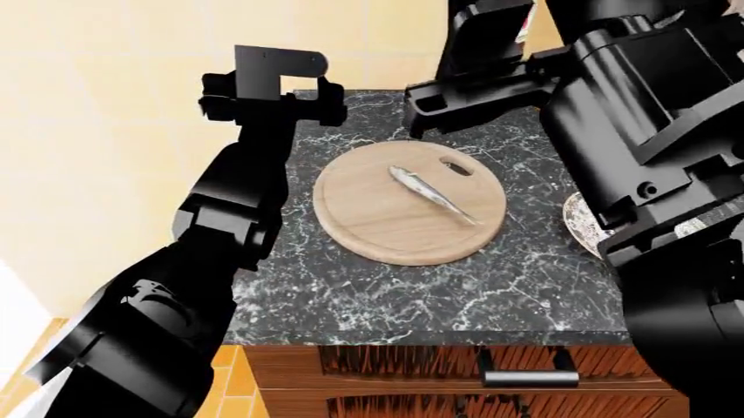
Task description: Pick the fish from the plate and place it on the cutting board. Then pick the condiment bottle from the cabinet and place it next to the cutting board.
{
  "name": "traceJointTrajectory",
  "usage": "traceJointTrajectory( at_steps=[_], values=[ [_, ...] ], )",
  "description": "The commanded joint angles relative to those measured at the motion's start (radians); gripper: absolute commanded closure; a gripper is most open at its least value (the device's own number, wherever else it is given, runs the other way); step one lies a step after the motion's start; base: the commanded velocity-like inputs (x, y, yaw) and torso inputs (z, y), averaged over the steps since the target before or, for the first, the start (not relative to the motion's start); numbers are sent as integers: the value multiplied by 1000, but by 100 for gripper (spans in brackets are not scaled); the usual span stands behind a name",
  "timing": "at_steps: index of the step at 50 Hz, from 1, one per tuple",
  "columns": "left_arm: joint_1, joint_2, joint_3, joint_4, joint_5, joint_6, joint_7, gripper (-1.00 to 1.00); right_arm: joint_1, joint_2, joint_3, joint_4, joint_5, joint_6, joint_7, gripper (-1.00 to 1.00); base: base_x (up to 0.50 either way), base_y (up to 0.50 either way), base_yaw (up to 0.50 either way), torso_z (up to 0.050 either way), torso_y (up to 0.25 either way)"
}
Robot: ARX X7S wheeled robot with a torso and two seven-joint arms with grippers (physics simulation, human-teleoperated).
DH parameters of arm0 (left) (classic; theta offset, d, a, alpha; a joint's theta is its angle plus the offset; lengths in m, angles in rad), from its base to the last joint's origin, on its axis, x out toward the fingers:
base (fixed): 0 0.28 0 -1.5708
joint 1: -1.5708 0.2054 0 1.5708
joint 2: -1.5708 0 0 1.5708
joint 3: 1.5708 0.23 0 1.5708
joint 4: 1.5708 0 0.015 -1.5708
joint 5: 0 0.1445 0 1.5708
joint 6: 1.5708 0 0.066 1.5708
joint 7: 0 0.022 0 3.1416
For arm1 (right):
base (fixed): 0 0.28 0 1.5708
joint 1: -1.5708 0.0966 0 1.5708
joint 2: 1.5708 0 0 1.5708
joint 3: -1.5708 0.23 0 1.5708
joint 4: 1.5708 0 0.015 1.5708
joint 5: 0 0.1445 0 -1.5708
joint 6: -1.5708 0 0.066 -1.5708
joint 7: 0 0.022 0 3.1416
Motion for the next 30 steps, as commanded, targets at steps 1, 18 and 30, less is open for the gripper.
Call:
traceJointTrajectory(
  at_steps=[1, 18, 30],
  values=[
    [0, 0, 1, 0, 1, 3, 0, -100, -232, 17, 18, -96, -216, -67, -179, 100, 0, 0, 0, 0, 0],
    [1, 0, 16, 0, -3, 6, -4, -100, -564, 101, 94, -168, -385, -220, -324, 100, 0, 0, 0, 0, 0],
    [0, 0, 22, 0, -3, 5, -6, -100, -776, 127, 118, -173, -513, -336, -420, 100, 0, 0, 0, 0, 0]
  ],
)
